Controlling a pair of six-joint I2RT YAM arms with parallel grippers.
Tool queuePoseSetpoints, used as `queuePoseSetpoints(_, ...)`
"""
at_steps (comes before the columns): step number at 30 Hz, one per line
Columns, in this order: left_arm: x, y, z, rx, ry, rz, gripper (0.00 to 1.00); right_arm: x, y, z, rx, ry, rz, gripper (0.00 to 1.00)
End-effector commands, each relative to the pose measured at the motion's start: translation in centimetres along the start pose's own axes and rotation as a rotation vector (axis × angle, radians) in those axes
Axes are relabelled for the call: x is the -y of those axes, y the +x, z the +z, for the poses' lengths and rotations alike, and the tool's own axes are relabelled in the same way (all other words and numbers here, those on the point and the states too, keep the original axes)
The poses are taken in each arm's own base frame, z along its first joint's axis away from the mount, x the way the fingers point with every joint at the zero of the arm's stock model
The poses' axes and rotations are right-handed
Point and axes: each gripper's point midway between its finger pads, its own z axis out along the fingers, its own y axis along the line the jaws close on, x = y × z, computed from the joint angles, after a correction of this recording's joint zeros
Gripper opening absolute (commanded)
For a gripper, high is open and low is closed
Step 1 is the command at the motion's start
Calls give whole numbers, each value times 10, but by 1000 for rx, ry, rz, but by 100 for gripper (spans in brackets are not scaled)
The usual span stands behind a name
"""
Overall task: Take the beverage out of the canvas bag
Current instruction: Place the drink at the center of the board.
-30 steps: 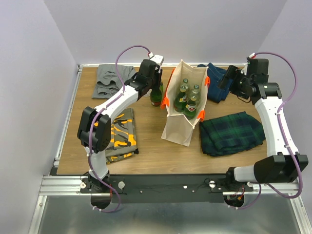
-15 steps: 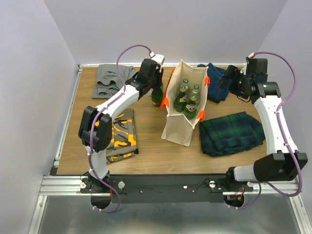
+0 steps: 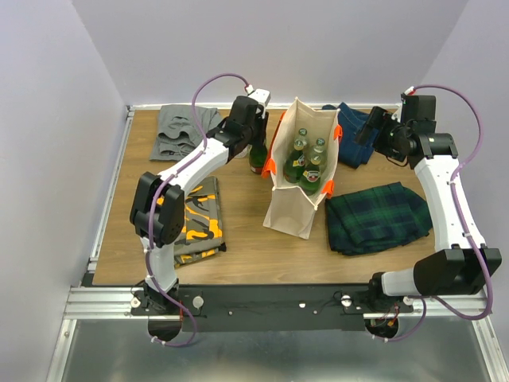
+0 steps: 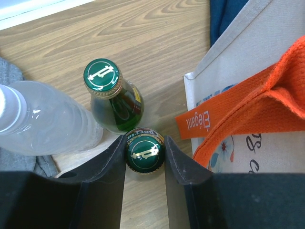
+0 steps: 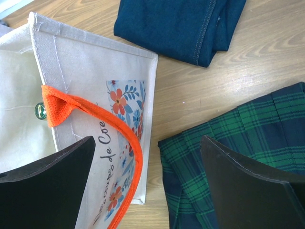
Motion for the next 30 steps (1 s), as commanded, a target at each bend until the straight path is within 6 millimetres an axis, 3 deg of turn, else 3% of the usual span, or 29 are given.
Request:
queuePoseSetpoints(1,14,-57,-7,166,43,-10,3,4,-4,-1,20,17,-10,100)
queuePoseSetpoints(3,14,-56,-8,163,40,-12,9,4,-3,-1,18,17,-10,100)
queuePoseSetpoints(11,14,-52,-8,148,39,-10,16,3,-1,-2,11,11,-14,100)
queuePoseSetpoints(12,14,-50,-8,145,40,-13,22,3,-1,-3,11,11,-14,100)
queuePoseSetpoints(19,14,-49,-11,138,30,-8,32,4,1,-5,13,13,-13,100)
queuePoseSetpoints(30,14,-47,-16,137,20,-6,42,4,3,-9,13,8,-17,100)
